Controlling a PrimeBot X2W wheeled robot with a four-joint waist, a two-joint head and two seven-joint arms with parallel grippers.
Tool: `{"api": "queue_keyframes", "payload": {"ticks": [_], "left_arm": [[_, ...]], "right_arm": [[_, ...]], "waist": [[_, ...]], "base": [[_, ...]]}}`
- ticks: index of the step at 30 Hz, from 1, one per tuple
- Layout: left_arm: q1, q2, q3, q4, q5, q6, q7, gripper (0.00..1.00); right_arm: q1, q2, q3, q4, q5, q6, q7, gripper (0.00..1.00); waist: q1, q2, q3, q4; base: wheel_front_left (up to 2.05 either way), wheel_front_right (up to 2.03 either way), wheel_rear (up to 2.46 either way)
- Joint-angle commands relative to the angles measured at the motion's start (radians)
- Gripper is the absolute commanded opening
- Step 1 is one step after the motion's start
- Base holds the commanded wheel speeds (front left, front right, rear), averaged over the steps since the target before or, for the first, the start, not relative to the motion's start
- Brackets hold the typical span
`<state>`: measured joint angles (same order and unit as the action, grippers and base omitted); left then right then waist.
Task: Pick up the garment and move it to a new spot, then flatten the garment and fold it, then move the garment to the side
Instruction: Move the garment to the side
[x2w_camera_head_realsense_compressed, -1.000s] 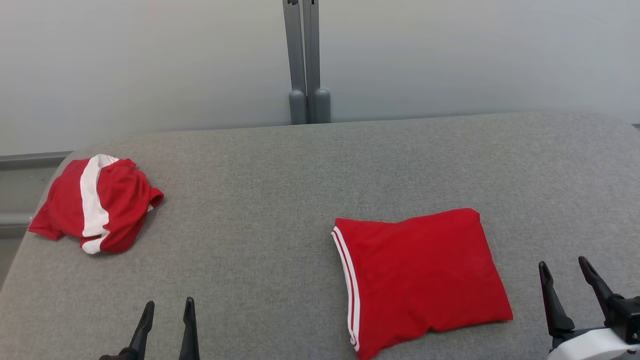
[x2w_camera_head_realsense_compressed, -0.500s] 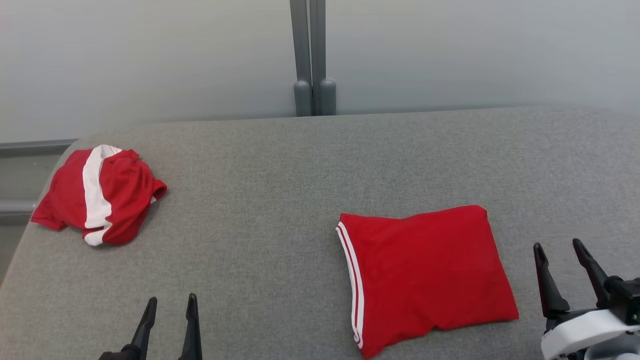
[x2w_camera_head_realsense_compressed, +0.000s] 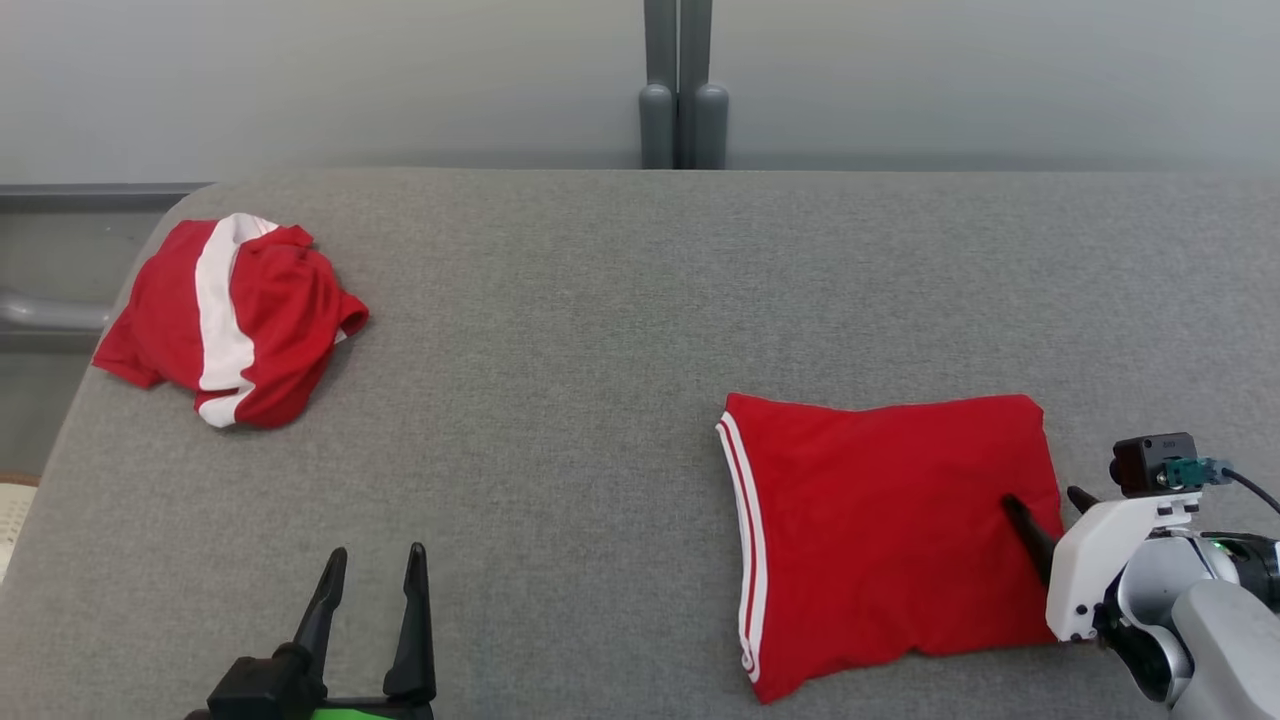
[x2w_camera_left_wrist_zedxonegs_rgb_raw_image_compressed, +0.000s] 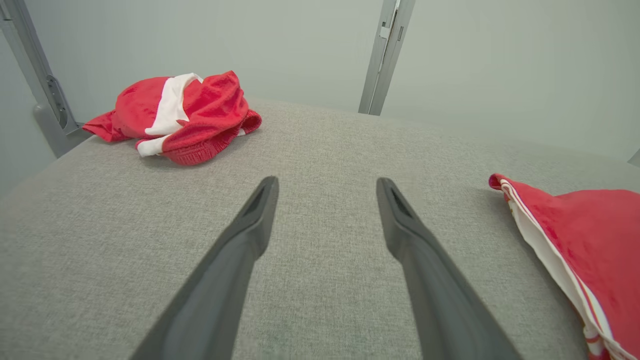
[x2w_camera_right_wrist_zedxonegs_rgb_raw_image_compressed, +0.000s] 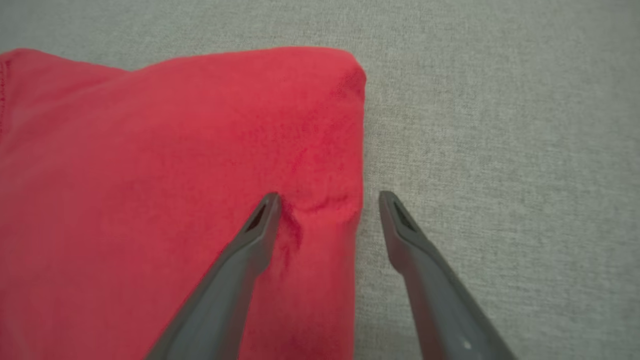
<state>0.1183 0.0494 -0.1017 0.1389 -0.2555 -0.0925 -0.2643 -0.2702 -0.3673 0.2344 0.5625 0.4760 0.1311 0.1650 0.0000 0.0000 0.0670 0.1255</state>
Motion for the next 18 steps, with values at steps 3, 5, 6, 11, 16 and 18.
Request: {"api": "queue_keyframes", "payload": {"ticks": [3,5,6,11,16,18], "left_arm": [[-0.010,0.003,-0.007,0.000,-0.018,0.014,0.000,1.00],[-0.006,0.003,-0.009,-0.001,-0.020,0.014,0.000,1.00],[-0.007,0.003,-0.007,-0.003,-0.023,0.014,0.000,1.00],[-0.041,0.003,-0.011,-0.015,-0.028,0.012,0.000,1.00],[-0.096,0.002,-0.015,-0.034,-0.031,0.007,0.000,1.00],[-0.122,0.003,-0.013,-0.048,-0.029,0.006,0.000,1.00]], "right_arm": [[-0.015,-0.004,0.000,0.037,0.043,-0.001,0.054,1.00],[-0.019,0.001,0.002,0.048,0.069,0.000,0.086,1.00],[-0.022,0.005,-0.004,0.050,0.087,0.000,0.092,1.00],[-0.064,-0.029,-0.013,-0.002,0.157,0.000,0.100,0.00],[-0.143,-0.136,-0.032,-0.040,0.159,-0.001,0.125,0.00],[-0.198,-0.190,-0.047,-0.051,0.133,-0.001,0.132,0.00]], "waist": [[0.0000,0.0000,0.015,0.029],[0.0000,0.0000,0.018,0.029],[0.0000,0.0000,0.022,0.028],[0.0000,0.0000,0.069,0.015],[0.0000,0.0000,0.146,-0.015],[0.0000,0.0000,0.194,-0.037]], "base": [[0.00,0.00,0.00],[0.00,0.00,0.00],[0.00,0.00,0.00],[0.00,0.00,0.00],[0.00,0.00,0.00],[0.00,0.00,0.00]]}}
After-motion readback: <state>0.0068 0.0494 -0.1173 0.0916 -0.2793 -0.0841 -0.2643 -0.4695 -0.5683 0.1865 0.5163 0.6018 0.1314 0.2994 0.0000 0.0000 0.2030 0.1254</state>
